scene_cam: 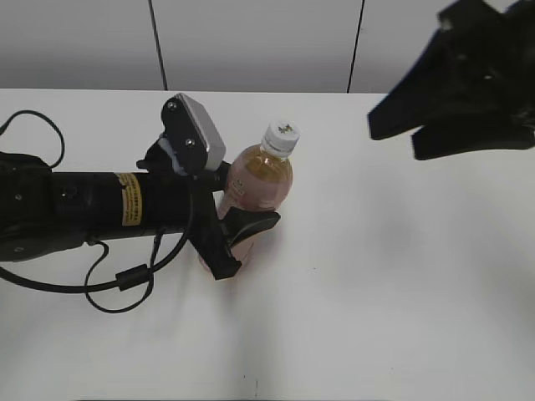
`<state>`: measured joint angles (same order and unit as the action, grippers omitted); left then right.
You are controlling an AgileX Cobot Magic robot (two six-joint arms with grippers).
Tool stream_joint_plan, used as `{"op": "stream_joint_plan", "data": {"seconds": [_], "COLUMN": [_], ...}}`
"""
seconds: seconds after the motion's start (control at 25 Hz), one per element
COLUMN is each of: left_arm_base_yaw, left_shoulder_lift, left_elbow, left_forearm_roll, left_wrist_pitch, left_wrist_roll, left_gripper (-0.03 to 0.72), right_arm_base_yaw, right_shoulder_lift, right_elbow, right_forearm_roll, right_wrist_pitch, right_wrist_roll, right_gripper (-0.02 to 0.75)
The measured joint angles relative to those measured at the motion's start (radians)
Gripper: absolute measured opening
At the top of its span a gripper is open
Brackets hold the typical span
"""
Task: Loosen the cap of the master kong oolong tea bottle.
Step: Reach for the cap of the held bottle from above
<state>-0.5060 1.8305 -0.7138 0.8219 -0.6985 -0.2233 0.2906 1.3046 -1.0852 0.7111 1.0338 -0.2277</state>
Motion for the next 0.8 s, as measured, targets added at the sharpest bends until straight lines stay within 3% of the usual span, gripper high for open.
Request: {"op": "stream_joint_plan", "data": {"seconds": [0.12,0.24,0.52,0.8], "left_arm_base_yaw": [0.000,0.000,0.000,0.000], "left_shoulder_lift": [-0.004,-0.021,-0.050,-0.052], "left_elbow": [0.000,0.000,-0.011,-0.012], "left_forearm_roll": [0.008,0.013,0.023,0.027], "left_wrist_pitch": [0.005,0.046,0.116,0.117], "left_wrist_roll": [0.006,0.007,0.010,0.011], "left_gripper": [0.409,0.409,0.409,0.409], "right_arm_base_yaw": [0.090,0.128,0.162,0.163], "right_shoulder_lift": [0.095,0.187,0.343,0.416], "right_elbow": [-0.078,-0.156,-0.315,-0.362], "right_forearm_roll": [-0.004,-0.007,-0.019,-0.040], "right_wrist_pitch": [-0.029,-0.036,-0.028,-0.017], "right_wrist_roll": [0.087,0.167,0.294,0.351], "right_gripper": [0.459,0.459,0.459,0.459]}}
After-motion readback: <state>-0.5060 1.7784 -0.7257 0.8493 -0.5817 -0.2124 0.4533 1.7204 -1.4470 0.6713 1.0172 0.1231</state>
